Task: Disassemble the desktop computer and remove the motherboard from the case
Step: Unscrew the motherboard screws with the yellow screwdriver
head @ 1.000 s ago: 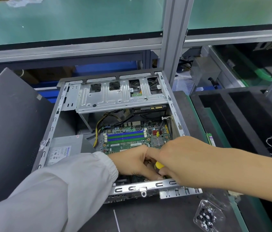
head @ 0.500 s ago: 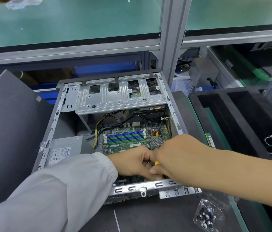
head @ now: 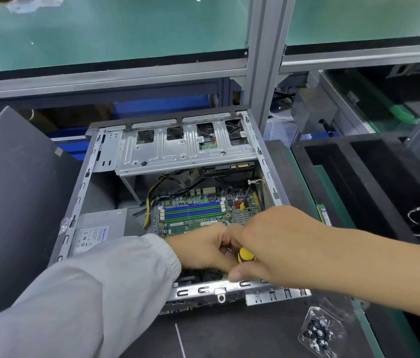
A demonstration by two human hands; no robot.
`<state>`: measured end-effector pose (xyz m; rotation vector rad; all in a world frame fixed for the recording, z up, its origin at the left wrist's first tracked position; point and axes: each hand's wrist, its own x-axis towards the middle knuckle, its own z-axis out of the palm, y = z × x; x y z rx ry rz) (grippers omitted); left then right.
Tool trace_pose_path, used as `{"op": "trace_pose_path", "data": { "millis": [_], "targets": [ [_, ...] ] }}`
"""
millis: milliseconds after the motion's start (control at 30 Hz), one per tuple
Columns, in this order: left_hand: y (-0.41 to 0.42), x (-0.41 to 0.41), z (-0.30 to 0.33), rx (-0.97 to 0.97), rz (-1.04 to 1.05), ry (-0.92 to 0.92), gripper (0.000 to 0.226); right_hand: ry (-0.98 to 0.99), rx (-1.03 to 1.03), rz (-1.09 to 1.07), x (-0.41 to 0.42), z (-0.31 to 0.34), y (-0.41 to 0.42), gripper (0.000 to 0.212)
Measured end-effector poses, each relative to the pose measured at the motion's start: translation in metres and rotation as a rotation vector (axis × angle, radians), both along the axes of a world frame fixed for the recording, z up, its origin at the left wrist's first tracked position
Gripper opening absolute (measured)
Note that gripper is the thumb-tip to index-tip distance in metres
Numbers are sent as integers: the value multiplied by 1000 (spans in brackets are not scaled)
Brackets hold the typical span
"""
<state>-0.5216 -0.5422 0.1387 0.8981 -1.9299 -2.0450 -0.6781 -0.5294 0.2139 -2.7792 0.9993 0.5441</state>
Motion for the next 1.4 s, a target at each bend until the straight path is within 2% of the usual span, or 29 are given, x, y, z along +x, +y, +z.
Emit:
{"op": "trace_pose_path", "data": {
  "millis": [67, 167, 200, 300, 400, 500, 533, 700, 833, 900, 1000, 1100, 1200, 1333, 1400],
  "targets": [
    [0, 1, -3, 4, 19, -12, 43, 61, -34, 3, 4, 0, 0, 43],
    [1, -1, -1, 18, 24, 12, 47, 93, -7, 17, 4, -6, -2, 27],
    [1, -2, -1, 25, 11, 15, 45, 74, 9, 15, 3, -5, -1, 28],
    [1, 0, -3, 34, 19, -11, 36, 35, -12, -5, 1, 0, 0, 36],
    [1, 2, -5, 27, 48, -33, 25, 95, -53, 3, 3, 1, 0, 45],
    [2, -1, 2, 46, 36, 4, 42, 94, 6, 15, 2, -1, -2, 25],
    [1, -1, 3, 55, 15, 25, 46, 77, 17, 19, 1, 1, -1, 27],
    [1, 1, -4, 33, 49, -29, 31, 60, -34, -1, 4, 4, 0, 36],
    [2, -1, -1, 43, 39, -16, 41, 100, 37, 14, 2, 0, 0, 21],
    [2, 0, -1, 60, 33, -4, 44, 50, 48, 3, 0, 3, 2, 23],
    [2, 1, -1, 56, 48, -14, 41, 55, -26, -18, 4, 3, 4, 40],
    [3, -1, 1, 58, 44, 18, 52, 107, -30, 0, 4, -4, 3, 27],
    [1, -1, 2, 56, 43, 13, 49, 57, 18, 9, -1, -1, 3, 31],
    [2, 0, -2, 42, 58, -26, 35, 40, -99, -10, 2, 3, 3, 38],
    [3, -1, 0, 52, 71, -19, 43, 76, -101, 19, 2, -3, 2, 31]
  ]
}}
